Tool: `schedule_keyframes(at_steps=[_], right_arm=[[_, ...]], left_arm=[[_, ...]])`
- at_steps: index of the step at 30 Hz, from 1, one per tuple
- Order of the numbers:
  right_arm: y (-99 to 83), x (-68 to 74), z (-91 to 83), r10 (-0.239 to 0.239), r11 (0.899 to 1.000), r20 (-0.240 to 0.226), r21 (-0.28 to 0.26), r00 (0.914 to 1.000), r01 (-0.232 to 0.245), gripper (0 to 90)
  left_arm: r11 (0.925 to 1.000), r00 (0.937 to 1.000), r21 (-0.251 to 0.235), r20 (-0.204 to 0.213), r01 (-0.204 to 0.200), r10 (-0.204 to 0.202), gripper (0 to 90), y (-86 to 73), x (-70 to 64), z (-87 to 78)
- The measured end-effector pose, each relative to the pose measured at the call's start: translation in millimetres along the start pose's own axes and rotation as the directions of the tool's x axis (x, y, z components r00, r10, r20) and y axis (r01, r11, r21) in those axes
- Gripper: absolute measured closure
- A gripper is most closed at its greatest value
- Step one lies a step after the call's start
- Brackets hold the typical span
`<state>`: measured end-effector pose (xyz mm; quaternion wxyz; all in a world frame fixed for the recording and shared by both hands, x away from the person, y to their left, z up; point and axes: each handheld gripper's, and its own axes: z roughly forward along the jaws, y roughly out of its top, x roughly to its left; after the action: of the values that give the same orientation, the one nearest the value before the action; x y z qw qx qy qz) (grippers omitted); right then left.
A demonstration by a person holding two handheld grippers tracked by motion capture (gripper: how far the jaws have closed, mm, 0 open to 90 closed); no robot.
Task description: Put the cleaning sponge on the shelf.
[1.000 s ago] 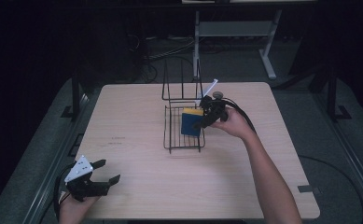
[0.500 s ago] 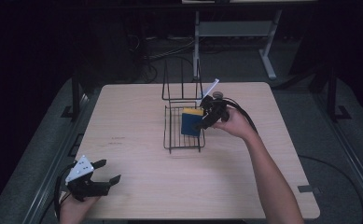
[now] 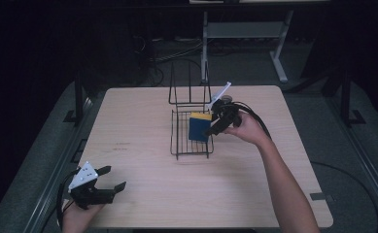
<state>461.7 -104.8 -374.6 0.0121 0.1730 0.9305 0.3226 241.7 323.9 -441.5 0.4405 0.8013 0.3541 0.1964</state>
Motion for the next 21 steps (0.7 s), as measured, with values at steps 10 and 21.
schedule_keyframes(at_steps=[10, 21], right_arm=[[-8.8, 0.2, -4.9, 0.010, 1.000, 0.006, -0.005, 0.9999, -0.010, 26.1], [-16.3, 1.5, -8.5, 0.018, 1.000, 0.008, -0.003, 0.9998, -0.018, 25.2]], left_arm=[[1.0000, 1.0000, 0.003, 0.001, -0.002, 0.002, 16.3, 0.7, -0.5, 0.8], [1.0000, 1.0000, 0.001, 0.001, -0.001, 0.001, 16.2, 0.6, -0.5, 1.0]])
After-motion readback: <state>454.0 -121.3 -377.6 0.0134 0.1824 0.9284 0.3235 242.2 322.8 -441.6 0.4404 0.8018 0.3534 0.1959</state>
